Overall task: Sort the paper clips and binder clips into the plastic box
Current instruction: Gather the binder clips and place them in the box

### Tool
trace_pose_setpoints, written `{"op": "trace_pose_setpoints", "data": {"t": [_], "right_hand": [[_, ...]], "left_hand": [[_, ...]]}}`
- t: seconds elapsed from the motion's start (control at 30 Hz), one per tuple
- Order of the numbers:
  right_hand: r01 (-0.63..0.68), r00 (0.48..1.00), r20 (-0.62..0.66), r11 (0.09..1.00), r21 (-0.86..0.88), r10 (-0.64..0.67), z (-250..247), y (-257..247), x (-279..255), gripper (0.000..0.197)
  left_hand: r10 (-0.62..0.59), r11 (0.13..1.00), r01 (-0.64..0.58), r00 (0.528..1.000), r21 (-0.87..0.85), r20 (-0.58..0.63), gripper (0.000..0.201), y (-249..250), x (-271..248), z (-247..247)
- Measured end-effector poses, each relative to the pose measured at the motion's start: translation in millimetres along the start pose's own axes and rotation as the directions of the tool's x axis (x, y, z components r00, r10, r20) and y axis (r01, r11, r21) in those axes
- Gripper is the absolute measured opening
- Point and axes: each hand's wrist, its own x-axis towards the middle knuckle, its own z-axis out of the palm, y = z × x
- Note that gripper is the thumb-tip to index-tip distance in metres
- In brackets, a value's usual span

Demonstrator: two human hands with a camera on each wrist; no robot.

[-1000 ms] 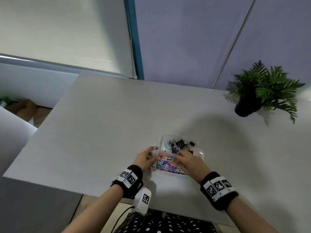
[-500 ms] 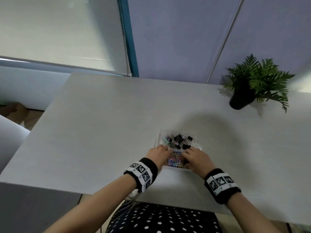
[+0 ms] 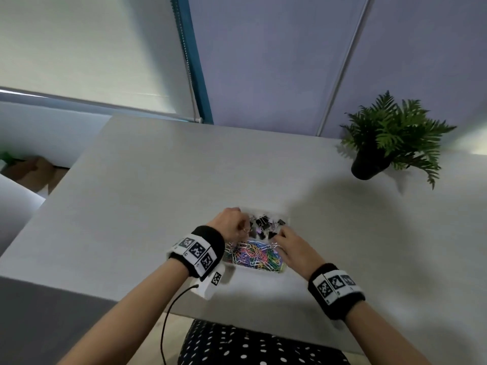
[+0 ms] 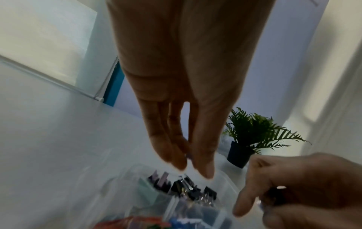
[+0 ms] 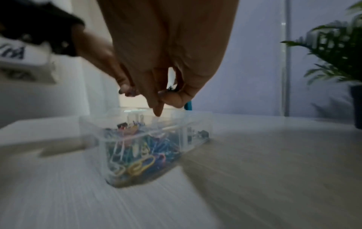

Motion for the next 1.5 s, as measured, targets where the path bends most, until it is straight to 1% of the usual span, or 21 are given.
{"op": "trace_pose_setpoints", "data": {"t": [0.07,0.13,0.2,0.3,0.33,0.4,0.5,0.57,0.63,0.7,0.77,0.8,0.87,0.93,1.0,1.07,1.13,1.17,1.2,1.33,1.5], "right_hand": [[-0.019,0.998,0.058,0.997,-0.069,0.023,-1.0,-1.7,4.8,0.024],[0.016,0.986,0.165,0.984,-0.179,0.014,-3.3,-3.6,6.5,0.034],[0.086,0.981,0.19,0.967,-0.24,-0.04,-0.3,-3.1,5.1,0.043],[0.109,0.991,0.098,0.976,-0.186,-0.092,4.6,-5.7,1.0,0.019],[0.142,0.989,0.08,0.965,-0.22,-0.128,7.1,-4.8,1.6,0.015],[0.146,0.988,0.091,0.948,-0.283,-0.125,9.5,-3.9,4.6,0.016],[0.119,0.992,0.078,0.959,-0.259,-0.102,10.1,-3.6,7.4,0.016],[0.059,0.998,0.034,0.984,-0.169,-0.054,8.1,0.1,9.1,0.019],[-0.071,0.997,0.009,0.997,0.019,0.071,0.3,1.6,11.1,0.018],[-0.2,0.979,0.002,0.958,0.207,0.204,-9.2,1.0,13.1,0.01],[-0.306,0.95,0.06,0.88,0.363,0.306,-16.3,0.0,18.0,0.01],[-0.328,0.942,0.077,0.853,0.405,0.326,-19.5,-1.3,22.3,0.011],[-0.333,0.937,0.041,0.849,0.411,0.347,-26.4,-2.5,33.9,0.01],[-0.315,0.934,-0.039,0.868,0.384,0.356,-32.5,-4.1,44.6,0.007],[-0.287,0.945,-0.063,0.904,0.319,0.322,-33.2,-4.7,50.6,0.011],[-0.24,0.967,-0.048,0.96,0.146,0.25,-29.3,-5.6,50.1,0.02],[-0.15,0.985,-0.085,0.989,-0.013,0.148,-23.8,-8.8,44.5,0.023],[-0.108,0.99,-0.097,0.993,-0.053,0.102,-20.5,-10.3,40.6,0.021],[-0.07,0.994,-0.087,0.994,-0.08,0.063,-16.6,-11.6,35.9,0.02],[0.032,0.995,0.098,0.973,-0.23,-0.009,3.6,-15.6,15.2,0.024],[0.088,0.986,0.164,0.95,-0.301,-0.039,15.4,-14.4,3.8,0.037]], "left_hand": [[-0.033,0.999,0.033,0.996,0.004,0.089,0.019,5.4,5.5,0.5],[-0.065,0.998,0.069,0.984,-0.015,0.167,0.021,3.8,4.0,4.8],[-0.103,0.99,0.118,0.979,-0.077,0.176,0.02,-5.4,-0.7,7.0],[-0.16,0.965,0.171,0.984,-0.197,0.072,0.017,-27.0,-3.1,-2.2],[-0.182,0.955,0.18,0.983,-0.234,0.013,0.016,-34.2,-1.9,-8.5],[-0.207,0.943,0.172,0.973,-0.284,-0.098,0.015,-45.1,1.6,-22.5],[-0.207,0.929,0.133,0.96,-0.345,-0.188,0.01,-46.6,5.3,-36.8],[-0.174,0.927,0.092,0.964,-0.365,-0.199,0.011,-40.5,9.4,-39.6],[-0.134,0.941,0.068,0.974,-0.331,-0.182,0.01,-31.7,17.7,-36.5],[-0.094,0.963,0.055,0.986,-0.262,-0.136,0.005,-21.4,27.9,-29.0],[-0.054,0.987,0.043,0.996,-0.155,-0.069,0.013,-10.8,35.2,-19.8],[-0.035,0.994,0.027,0.997,-0.101,-0.075,0.016,-6.8,36.4,-16.2],[-0.02,0.999,0.012,0.982,-0.044,-0.187,0.018,-2.1,29.4,-10.6],[-0.047,0.999,0.042,0.962,-0.024,-0.269,0.017,-2.6,12.5,0.2],[-0.105,0.99,0.123,0.971,0.071,-0.215,0.023,-5.9,-6.9,18.3],[-0.15,0.954,0.186,0.975,0.236,-0.163,0.031,-7.2,-18.8,34.3],[-0.152,0.936,0.199,0.973,0.291,-0.175,0.032,-8.6,-20.1,42.7],[-0.152,0.935,0.202,0.971,0.293,-0.186,0.031,-9.0,-18.3,44.8],[-0.155,0.933,0.206,0.97,0.296,-0.187,0.029,-8.4,-17.3,46.0],[-0.174,0.925,0.225,0.967,0.305,-0.183,0.021,-6.6,-16.3,48.6],[-0.167,0.935,0.216,0.968,0.283,-0.188,0.027,-9.7,-21.7,52.2]]}}
